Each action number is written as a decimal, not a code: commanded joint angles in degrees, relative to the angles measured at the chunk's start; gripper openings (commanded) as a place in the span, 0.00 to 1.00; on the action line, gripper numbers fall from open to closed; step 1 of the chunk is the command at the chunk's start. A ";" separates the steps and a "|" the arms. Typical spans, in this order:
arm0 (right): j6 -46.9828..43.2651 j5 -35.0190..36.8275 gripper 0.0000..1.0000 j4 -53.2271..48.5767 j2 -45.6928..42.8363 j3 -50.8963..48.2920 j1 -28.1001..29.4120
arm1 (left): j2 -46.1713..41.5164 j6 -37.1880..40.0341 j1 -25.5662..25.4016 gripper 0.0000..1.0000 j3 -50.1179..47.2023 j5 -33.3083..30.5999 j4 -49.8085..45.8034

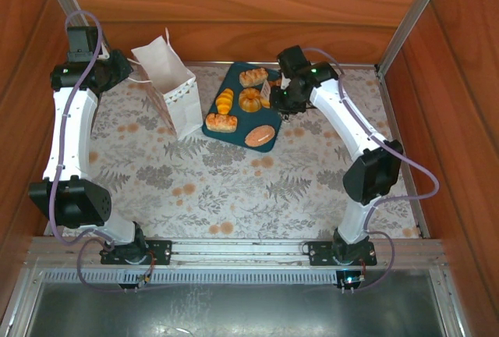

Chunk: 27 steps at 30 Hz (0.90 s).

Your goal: Place the fake bread into the paper bag

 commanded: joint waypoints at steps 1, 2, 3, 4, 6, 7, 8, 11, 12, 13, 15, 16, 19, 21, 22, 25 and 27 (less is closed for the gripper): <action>1.24 -3.17 0.25 2.05 -3.57 4.87 0.33 | -0.69 -0.55 0.44 0.00 0.87 1.01 -0.32; 1.34 -3.53 0.25 2.12 -3.62 6.20 0.78 | -0.69 -0.52 0.41 0.00 0.86 1.01 -0.30; 1.40 -3.74 0.26 1.99 -3.57 7.74 1.41 | -0.61 -0.46 0.37 0.00 0.86 1.01 -0.30; 1.43 -3.84 0.26 1.86 -3.48 9.20 2.09 | -0.60 -0.51 0.41 0.00 0.82 0.97 -0.32; 1.17 -3.86 0.26 1.14 -2.61 13.50 4.07 | -0.60 -0.59 0.37 0.00 0.80 1.08 -0.27; 1.00 -3.77 0.26 0.75 -2.13 15.59 5.09 | -0.52 -0.62 0.43 0.00 0.83 1.17 -0.30; 0.62 -3.76 0.27 0.14 -1.32 18.28 6.25 | -0.51 -0.65 0.37 0.00 0.84 1.17 -0.25; -0.56 -3.46 0.28 -0.94 1.15 25.59 10.00 | -0.55 -0.64 0.43 0.00 0.83 1.27 -0.27; -0.88 -3.72 0.28 -1.11 2.08 27.86 11.13 | -0.51 -0.71 0.39 0.00 0.89 1.28 -0.29; -1.11 -3.93 0.28 -1.12 2.90 29.76 12.21 | -0.52 -0.63 0.38 0.00 0.86 1.25 -0.27; -1.71 -4.74 0.28 -0.67 4.34 33.20 14.39 | -0.60 -0.64 0.39 0.00 0.92 1.28 -0.32; -2.10 -5.13 0.29 -0.25 4.85 34.28 15.34 | -0.60 -0.75 0.38 0.00 0.92 1.32 -0.32; -3.11 -6.41 0.29 2.95 5.35 35.19 18.01 | -0.62 -0.69 0.40 0.00 1.01 1.32 -0.27; -3.99 -7.46 0.30 5.20 5.54 35.19 19.50 | -0.60 -0.71 0.39 0.00 0.97 1.28 -0.32; -4.46 -7.82 0.30 5.95 5.62 35.17 20.00 | -0.60 -0.65 0.43 0.00 0.96 1.36 -0.32; -5.55 -9.61 0.31 8.35 6.46 34.94 21.18 | -0.61 -0.84 0.40 0.00 0.92 1.41 -0.28; -5.77 -10.98 0.31 9.68 7.35 34.93 21.54 | -0.52 -0.90 0.39 0.00 0.83 1.62 -0.29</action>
